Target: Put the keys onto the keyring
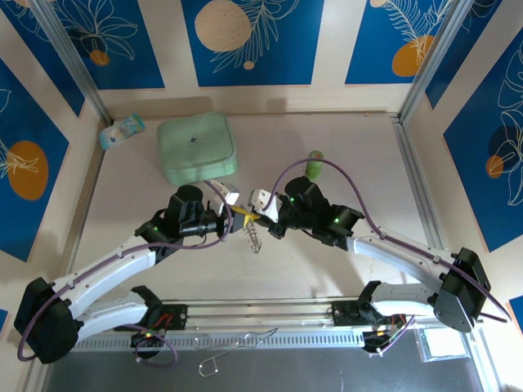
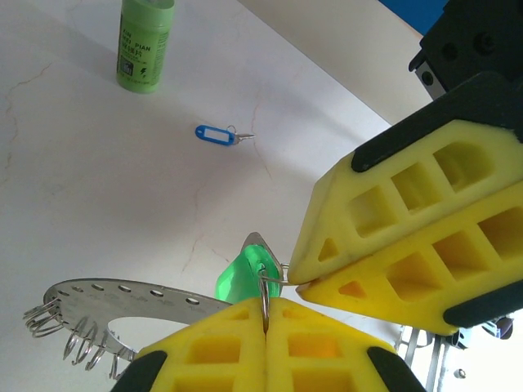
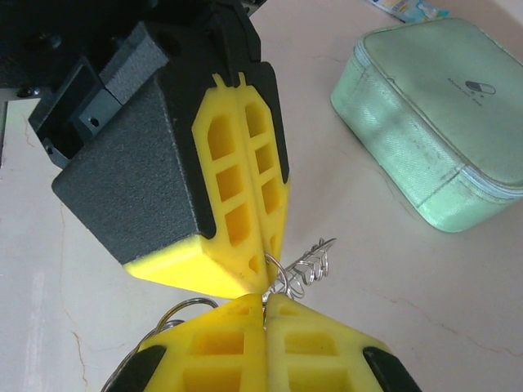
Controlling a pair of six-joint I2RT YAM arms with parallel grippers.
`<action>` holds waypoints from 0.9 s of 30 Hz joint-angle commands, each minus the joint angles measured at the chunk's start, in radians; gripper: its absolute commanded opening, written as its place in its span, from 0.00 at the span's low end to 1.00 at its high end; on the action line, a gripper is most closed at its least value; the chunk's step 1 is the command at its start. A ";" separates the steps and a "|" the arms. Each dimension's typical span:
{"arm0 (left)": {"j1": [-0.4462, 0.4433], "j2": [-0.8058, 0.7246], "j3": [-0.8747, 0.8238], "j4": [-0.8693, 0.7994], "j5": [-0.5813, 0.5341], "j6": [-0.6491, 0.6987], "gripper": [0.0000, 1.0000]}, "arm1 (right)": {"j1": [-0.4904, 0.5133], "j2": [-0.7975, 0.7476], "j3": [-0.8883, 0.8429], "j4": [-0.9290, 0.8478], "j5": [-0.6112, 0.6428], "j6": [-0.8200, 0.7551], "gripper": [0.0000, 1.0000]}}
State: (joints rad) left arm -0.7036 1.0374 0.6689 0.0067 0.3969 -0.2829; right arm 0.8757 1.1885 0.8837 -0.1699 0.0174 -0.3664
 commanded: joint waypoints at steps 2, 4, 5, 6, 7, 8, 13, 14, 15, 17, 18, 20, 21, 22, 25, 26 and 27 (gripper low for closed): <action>-0.012 -0.008 0.020 0.082 0.030 0.013 0.00 | 0.003 0.005 0.032 -0.041 -0.087 0.011 0.00; -0.012 -0.009 0.018 0.085 0.030 0.017 0.00 | 0.004 0.006 0.035 -0.046 -0.088 0.011 0.00; -0.012 -0.011 0.017 0.088 0.030 0.020 0.00 | 0.003 0.005 0.035 -0.048 -0.089 0.011 0.00; -0.013 -0.011 0.015 0.090 0.031 0.021 0.00 | 0.003 0.005 0.035 -0.049 -0.088 0.012 0.00; -0.013 -0.012 0.016 0.091 0.031 0.023 0.00 | 0.002 0.003 0.037 -0.051 -0.088 0.013 0.00; -0.012 -0.013 0.015 0.091 0.032 0.026 0.00 | 0.001 0.003 0.037 -0.051 -0.090 0.014 0.00; -0.012 -0.016 0.011 0.101 0.040 0.034 0.00 | -0.003 0.006 0.041 -0.068 -0.102 0.015 0.00; -0.013 -0.017 0.011 0.102 0.042 0.036 0.00 | -0.003 0.007 0.042 -0.072 -0.101 0.014 0.00; -0.013 -0.017 0.011 0.102 0.044 0.037 0.00 | -0.004 0.008 0.043 -0.075 -0.100 0.014 0.00; -0.013 -0.020 0.007 0.109 0.048 0.039 0.00 | -0.007 0.010 0.046 -0.085 -0.102 0.013 0.00; -0.013 -0.023 0.005 0.114 0.051 0.040 0.00 | -0.008 0.011 0.047 -0.089 -0.106 0.014 0.00; -0.013 -0.028 -0.001 0.123 0.055 0.045 0.00 | -0.010 0.012 0.050 -0.098 -0.115 0.015 0.00; -0.011 -0.030 -0.004 0.126 0.056 0.046 0.00 | -0.011 0.013 0.052 -0.104 -0.120 0.016 0.00; -0.013 -0.031 -0.006 0.129 0.056 0.049 0.00 | -0.011 0.014 0.055 -0.109 -0.124 0.017 0.00; -0.013 -0.033 -0.009 0.137 0.060 0.055 0.00 | -0.014 0.017 0.062 -0.127 -0.143 0.017 0.00; -0.013 -0.032 -0.011 0.139 0.063 0.058 0.00 | -0.015 0.019 0.064 -0.133 -0.150 0.017 0.00; -0.013 -0.033 -0.012 0.141 0.067 0.061 0.00 | -0.017 0.020 0.068 -0.139 -0.156 0.018 0.00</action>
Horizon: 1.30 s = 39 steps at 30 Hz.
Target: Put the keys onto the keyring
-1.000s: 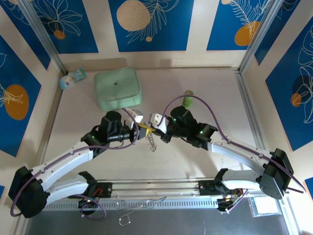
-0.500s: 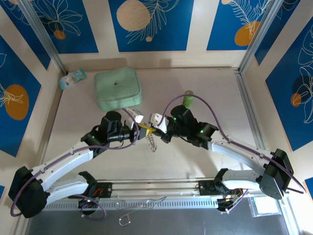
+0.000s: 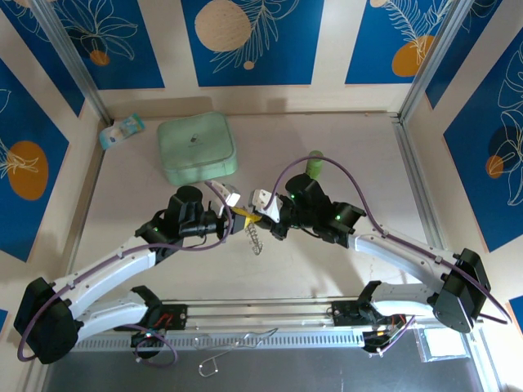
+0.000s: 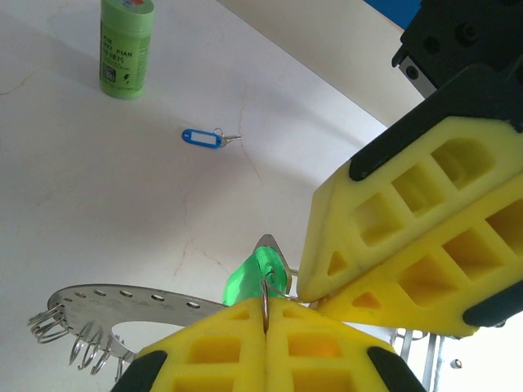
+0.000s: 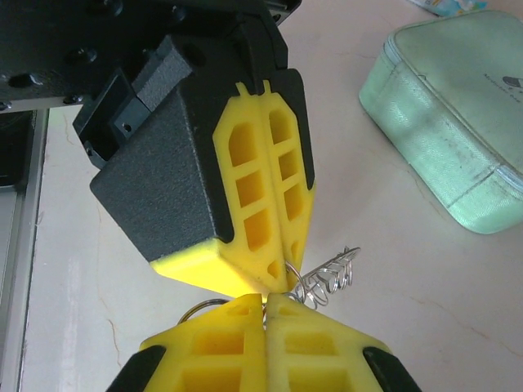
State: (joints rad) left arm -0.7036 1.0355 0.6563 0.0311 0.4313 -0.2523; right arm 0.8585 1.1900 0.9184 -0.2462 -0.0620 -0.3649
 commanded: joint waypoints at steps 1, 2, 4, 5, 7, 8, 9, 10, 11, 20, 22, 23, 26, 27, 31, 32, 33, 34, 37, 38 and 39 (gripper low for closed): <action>-0.013 -0.031 -0.001 0.120 0.036 0.034 0.00 | -0.001 0.019 0.033 -0.067 -0.083 0.016 0.00; -0.012 -0.032 -0.003 0.123 0.038 0.036 0.00 | -0.001 0.020 0.036 -0.072 -0.087 0.018 0.00; -0.013 -0.036 -0.011 0.132 0.043 0.039 0.00 | -0.005 0.019 0.037 -0.079 -0.094 0.019 0.00; -0.013 -0.038 -0.014 0.137 0.044 0.041 0.00 | -0.008 0.019 0.039 -0.081 -0.099 0.020 0.00; -0.012 -0.044 -0.021 0.145 0.044 0.044 0.00 | -0.010 0.019 0.041 -0.088 -0.108 0.021 0.00; -0.013 -0.047 -0.023 0.147 0.044 0.045 0.00 | -0.010 0.019 0.040 -0.092 -0.112 0.021 0.00; -0.013 -0.049 -0.025 0.150 0.044 0.046 0.00 | -0.010 0.020 0.043 -0.096 -0.116 0.021 0.00; -0.013 -0.051 -0.026 0.150 0.044 0.045 0.00 | -0.011 0.022 0.043 -0.101 -0.117 0.021 0.00; -0.012 -0.052 -0.027 0.151 0.044 0.047 0.00 | -0.011 0.023 0.044 -0.106 -0.120 0.021 0.00; -0.013 -0.060 -0.035 0.164 0.047 0.049 0.00 | -0.007 0.035 0.052 -0.134 -0.125 0.022 0.00; -0.013 -0.061 -0.038 0.158 0.043 0.052 0.00 | -0.008 0.022 0.043 -0.112 -0.099 0.025 0.00; -0.012 -0.063 -0.040 0.156 0.040 0.054 0.00 | -0.010 0.010 0.035 -0.095 -0.077 0.030 0.00; -0.013 -0.065 -0.048 0.153 0.037 0.063 0.00 | -0.024 -0.031 0.012 -0.050 -0.035 0.048 0.00; -0.013 -0.066 -0.052 0.151 0.034 0.069 0.00 | -0.031 -0.044 0.006 -0.041 -0.031 0.056 0.00; -0.012 -0.065 -0.063 0.139 0.005 0.078 0.00 | -0.058 -0.074 -0.002 -0.059 0.000 0.124 0.00; -0.013 -0.066 -0.066 0.138 -0.007 0.078 0.00 | -0.063 -0.078 -0.006 -0.071 0.015 0.155 0.00; -0.013 -0.069 -0.070 0.135 -0.015 0.080 0.00 | -0.067 -0.084 -0.011 -0.085 0.026 0.192 0.00; -0.013 -0.069 -0.073 0.135 -0.020 0.083 0.00 | -0.067 -0.087 -0.017 -0.096 0.042 0.228 0.00; -0.013 -0.073 -0.086 0.141 -0.025 0.090 0.00 | -0.069 -0.085 -0.023 -0.166 0.068 0.363 0.00; -0.013 -0.075 -0.090 0.142 -0.025 0.092 0.00 | -0.069 -0.077 -0.020 -0.199 0.069 0.419 0.00; -0.013 -0.077 -0.094 0.144 -0.025 0.095 0.00 | -0.066 -0.066 -0.015 -0.238 0.064 0.466 0.00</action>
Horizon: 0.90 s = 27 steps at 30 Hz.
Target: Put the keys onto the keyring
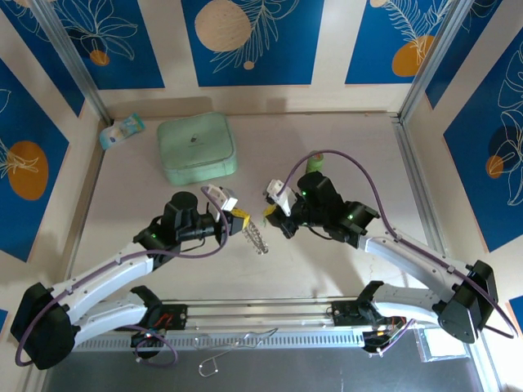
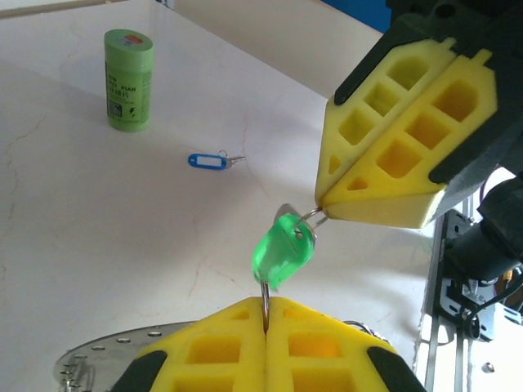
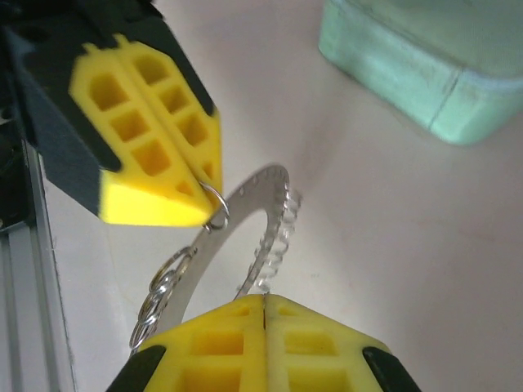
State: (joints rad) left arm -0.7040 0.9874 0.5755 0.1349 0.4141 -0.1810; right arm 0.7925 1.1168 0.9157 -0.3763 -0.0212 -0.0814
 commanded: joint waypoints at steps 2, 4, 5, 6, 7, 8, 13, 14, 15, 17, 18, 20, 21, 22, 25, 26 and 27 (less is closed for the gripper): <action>-0.012 -0.034 -0.021 0.045 -0.008 0.029 0.00 | 0.005 0.031 -0.005 -0.176 0.015 0.261 0.00; -0.012 -0.040 -0.027 0.051 -0.011 0.033 0.00 | 0.007 0.057 0.000 -0.241 0.005 0.319 0.00; -0.012 -0.043 -0.031 0.052 -0.012 0.034 0.00 | 0.004 0.072 -0.001 -0.270 -0.003 0.343 0.00; -0.012 -0.047 -0.035 0.054 -0.015 0.035 0.00 | -0.001 0.090 0.000 -0.300 -0.013 0.361 0.00; -0.012 -0.051 -0.040 0.053 -0.018 0.035 0.00 | -0.007 0.105 -0.003 -0.315 -0.024 0.375 0.00; -0.012 -0.055 -0.045 0.052 -0.023 0.038 0.00 | -0.015 0.121 -0.009 -0.321 -0.045 0.391 0.00; -0.011 -0.077 -0.060 0.049 -0.038 0.037 0.00 | -0.056 0.206 -0.034 -0.292 -0.103 0.424 0.00; -0.012 -0.079 -0.062 0.048 -0.040 0.037 0.00 | -0.066 0.226 -0.034 -0.282 -0.108 0.424 0.00; -0.012 -0.079 -0.062 0.045 -0.041 0.037 0.00 | -0.076 0.243 -0.033 -0.271 -0.109 0.422 0.00; -0.012 -0.081 -0.062 0.041 -0.041 0.038 0.00 | -0.096 0.272 -0.030 -0.248 -0.113 0.418 0.00; -0.012 -0.081 -0.062 0.042 -0.041 0.039 0.00 | -0.107 0.289 -0.027 -0.240 -0.118 0.410 0.00; -0.012 -0.081 -0.064 0.040 -0.040 0.042 0.00 | -0.121 0.319 -0.021 -0.226 -0.123 0.399 0.00; -0.012 -0.079 -0.063 0.041 -0.040 0.041 0.00 | -0.131 0.334 -0.018 -0.219 -0.130 0.392 0.00; -0.012 -0.080 -0.064 0.042 -0.040 0.043 0.00 | -0.138 0.349 -0.014 -0.215 -0.136 0.390 0.00; -0.012 -0.079 -0.066 0.040 -0.038 0.043 0.00 | -0.149 0.394 -0.001 -0.204 -0.137 0.375 0.00; -0.012 -0.078 -0.067 0.040 -0.038 0.045 0.00 | -0.152 0.406 0.001 -0.198 -0.138 0.372 0.00; -0.012 -0.079 -0.068 0.040 -0.039 0.046 0.00 | -0.156 0.416 0.001 -0.190 -0.138 0.369 0.00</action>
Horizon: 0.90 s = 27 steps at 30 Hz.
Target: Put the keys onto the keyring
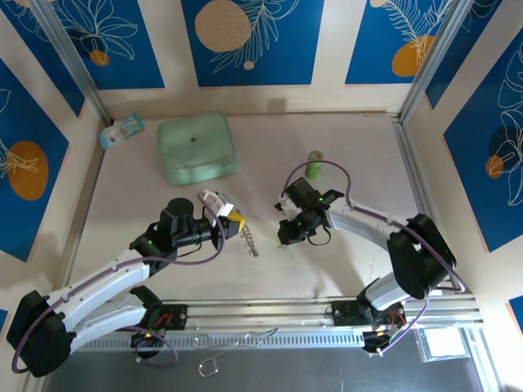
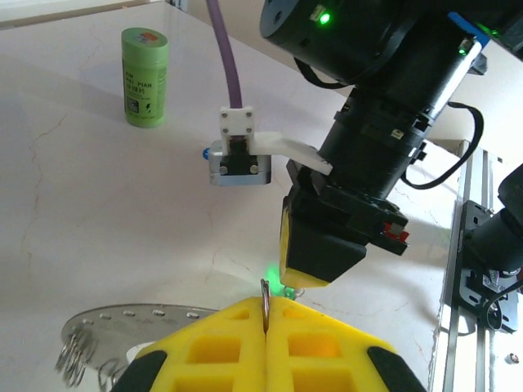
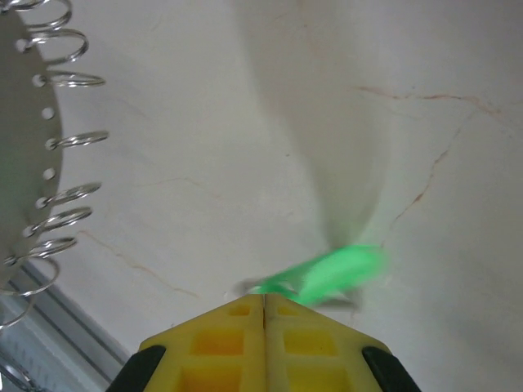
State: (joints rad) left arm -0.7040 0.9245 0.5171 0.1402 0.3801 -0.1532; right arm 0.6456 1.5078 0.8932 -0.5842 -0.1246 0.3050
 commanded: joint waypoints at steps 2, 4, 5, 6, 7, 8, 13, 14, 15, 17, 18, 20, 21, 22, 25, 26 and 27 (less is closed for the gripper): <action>-0.012 -0.017 -0.014 0.039 -0.004 0.020 0.00 | -0.015 0.040 0.018 0.039 -0.033 -0.018 0.00; -0.012 -0.017 -0.018 0.050 -0.001 0.020 0.00 | -0.020 0.057 0.018 0.059 -0.035 -0.020 0.00; -0.012 -0.015 -0.018 0.051 0.000 0.020 0.00 | -0.020 0.066 0.023 0.064 -0.035 -0.022 0.00; -0.012 -0.013 -0.016 0.050 0.001 0.022 0.00 | -0.020 0.074 0.028 0.068 -0.030 -0.025 0.00; -0.012 -0.013 -0.016 0.050 0.001 0.022 0.00 | -0.020 0.082 0.031 0.072 -0.026 -0.028 0.00; -0.012 -0.011 -0.015 0.050 0.002 0.023 0.00 | -0.020 0.090 0.037 0.073 -0.021 -0.031 0.00; -0.012 -0.012 -0.019 0.047 -0.002 0.025 0.00 | -0.020 0.134 0.059 0.084 -0.017 -0.045 0.00; -0.012 -0.013 -0.019 0.046 -0.002 0.026 0.00 | -0.020 0.141 0.062 0.084 -0.016 -0.047 0.00; -0.012 -0.013 -0.019 0.045 -0.003 0.026 0.00 | -0.020 0.146 0.064 0.087 -0.015 -0.048 0.00; -0.012 -0.015 -0.019 0.042 -0.004 0.026 0.00 | -0.020 0.155 0.066 0.088 -0.011 -0.048 0.00; -0.012 -0.015 -0.020 0.044 -0.004 0.027 0.00 | -0.020 0.160 0.068 0.088 -0.011 -0.048 0.00; -0.012 -0.013 -0.022 0.045 -0.004 0.028 0.00 | -0.017 0.171 0.072 0.086 -0.007 -0.050 0.00; -0.012 -0.013 -0.023 0.045 -0.004 0.028 0.00 | -0.015 0.177 0.075 0.084 -0.004 -0.051 0.00; -0.012 -0.013 -0.023 0.047 -0.006 0.029 0.00 | -0.015 0.181 0.075 0.084 -0.003 -0.052 0.00; -0.011 -0.013 -0.023 0.045 -0.006 0.030 0.00 | -0.013 0.193 0.078 0.082 0.006 -0.052 0.00; -0.012 -0.014 -0.023 0.044 -0.006 0.030 0.00 | -0.012 0.197 0.080 0.081 0.009 -0.053 0.00; -0.012 -0.014 -0.022 0.042 -0.006 0.031 0.00 | -0.011 0.199 0.080 0.078 0.014 -0.054 0.00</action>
State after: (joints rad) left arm -0.7040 0.9245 0.5007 0.1417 0.3801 -0.1471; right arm 0.6300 1.6928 0.9497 -0.4904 -0.1196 0.2657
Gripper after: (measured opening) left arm 0.056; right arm 0.063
